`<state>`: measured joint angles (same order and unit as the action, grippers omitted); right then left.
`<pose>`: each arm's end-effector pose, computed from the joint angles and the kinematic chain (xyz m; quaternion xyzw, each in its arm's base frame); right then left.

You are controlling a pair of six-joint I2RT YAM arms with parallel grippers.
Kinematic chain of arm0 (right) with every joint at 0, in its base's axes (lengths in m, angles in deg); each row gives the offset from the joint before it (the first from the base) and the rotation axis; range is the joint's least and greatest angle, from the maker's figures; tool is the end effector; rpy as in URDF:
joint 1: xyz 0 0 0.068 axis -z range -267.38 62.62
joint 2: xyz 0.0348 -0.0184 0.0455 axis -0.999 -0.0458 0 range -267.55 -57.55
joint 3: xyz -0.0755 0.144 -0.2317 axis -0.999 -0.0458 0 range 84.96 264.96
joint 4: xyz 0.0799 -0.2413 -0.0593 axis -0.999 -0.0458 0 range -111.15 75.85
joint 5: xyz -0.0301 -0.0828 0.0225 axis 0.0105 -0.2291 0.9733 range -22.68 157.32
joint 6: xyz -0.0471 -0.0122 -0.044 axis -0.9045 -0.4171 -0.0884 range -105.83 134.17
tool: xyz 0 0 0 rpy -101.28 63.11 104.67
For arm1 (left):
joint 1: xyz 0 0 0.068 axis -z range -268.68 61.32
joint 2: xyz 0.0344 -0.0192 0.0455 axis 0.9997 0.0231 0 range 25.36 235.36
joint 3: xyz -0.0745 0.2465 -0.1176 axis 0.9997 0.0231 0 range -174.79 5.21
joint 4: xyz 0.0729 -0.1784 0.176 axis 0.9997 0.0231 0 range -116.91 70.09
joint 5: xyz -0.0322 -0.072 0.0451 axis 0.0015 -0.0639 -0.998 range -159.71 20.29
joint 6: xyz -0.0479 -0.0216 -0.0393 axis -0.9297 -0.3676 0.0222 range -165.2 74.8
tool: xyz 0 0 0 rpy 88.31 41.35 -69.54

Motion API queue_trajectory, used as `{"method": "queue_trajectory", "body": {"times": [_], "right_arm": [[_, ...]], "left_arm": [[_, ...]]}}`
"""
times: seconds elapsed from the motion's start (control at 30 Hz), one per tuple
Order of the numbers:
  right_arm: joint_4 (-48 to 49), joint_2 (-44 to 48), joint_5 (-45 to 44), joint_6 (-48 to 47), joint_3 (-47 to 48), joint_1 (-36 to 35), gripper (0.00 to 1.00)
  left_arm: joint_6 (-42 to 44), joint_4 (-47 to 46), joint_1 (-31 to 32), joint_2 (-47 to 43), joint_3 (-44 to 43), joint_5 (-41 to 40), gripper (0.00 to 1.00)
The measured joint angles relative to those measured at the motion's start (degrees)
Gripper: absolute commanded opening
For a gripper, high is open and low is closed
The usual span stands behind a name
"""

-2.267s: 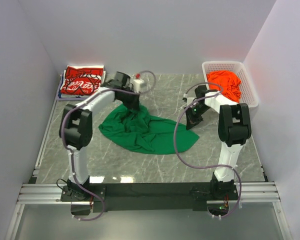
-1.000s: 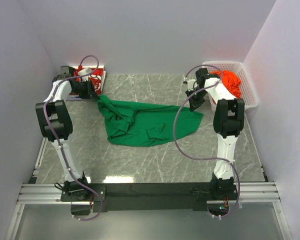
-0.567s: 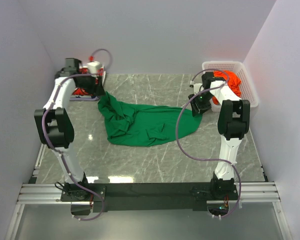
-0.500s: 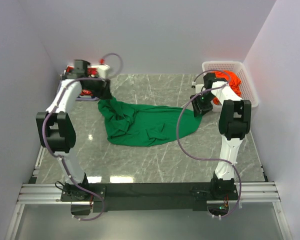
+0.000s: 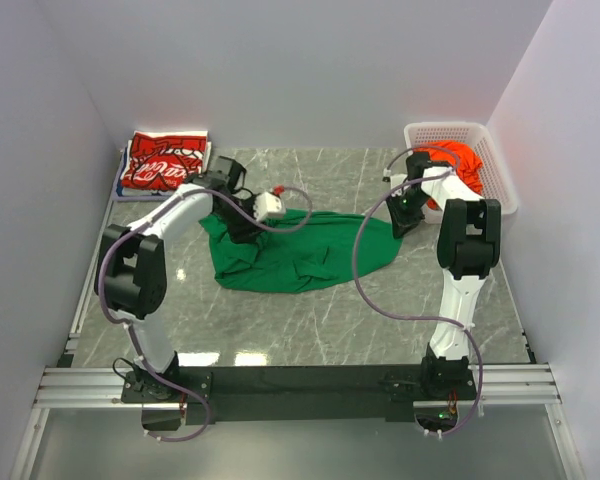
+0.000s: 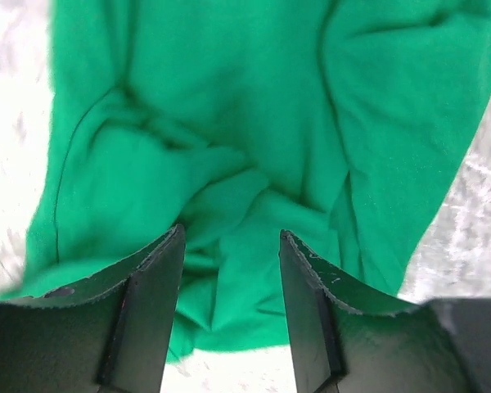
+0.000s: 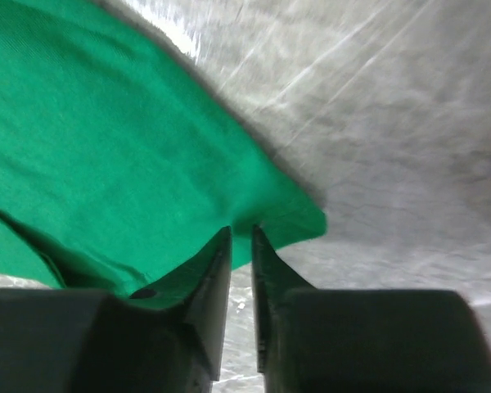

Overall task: Fold and stack the t-shirts
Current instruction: Flatten the tshirt out

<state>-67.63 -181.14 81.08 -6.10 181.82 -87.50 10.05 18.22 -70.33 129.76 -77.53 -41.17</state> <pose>0.4384 0.0132 0.1635 -0.1852 0.9717 0.1027 0.1043 0.3574 -0.1444 0.2353 0.6084 0.7305 -0.1673 0.2614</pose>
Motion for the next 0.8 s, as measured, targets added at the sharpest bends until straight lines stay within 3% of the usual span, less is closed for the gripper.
{"method": "queue_trajectory", "body": {"times": [0.17, 0.33, 0.8], "right_arm": [[0.0, 0.0, 0.8, -0.2, -1.7, 0.0, 0.0], [0.3, 0.0, 1.0, -0.2, -2.1, 0.0, 0.0], [0.5, 0.5, 2.0, -0.7, -2.9, 0.7, 0.0]], "left_arm": [[7.0, -2.4, 6.2, 0.0, 2.8, -4.6, 0.57], [11.3, -5.3, 9.6, 0.2, 5.3, -8.9, 0.56], [17.1, -8.2, 8.9, 4.1, 5.2, -14.4, 0.49]]}}
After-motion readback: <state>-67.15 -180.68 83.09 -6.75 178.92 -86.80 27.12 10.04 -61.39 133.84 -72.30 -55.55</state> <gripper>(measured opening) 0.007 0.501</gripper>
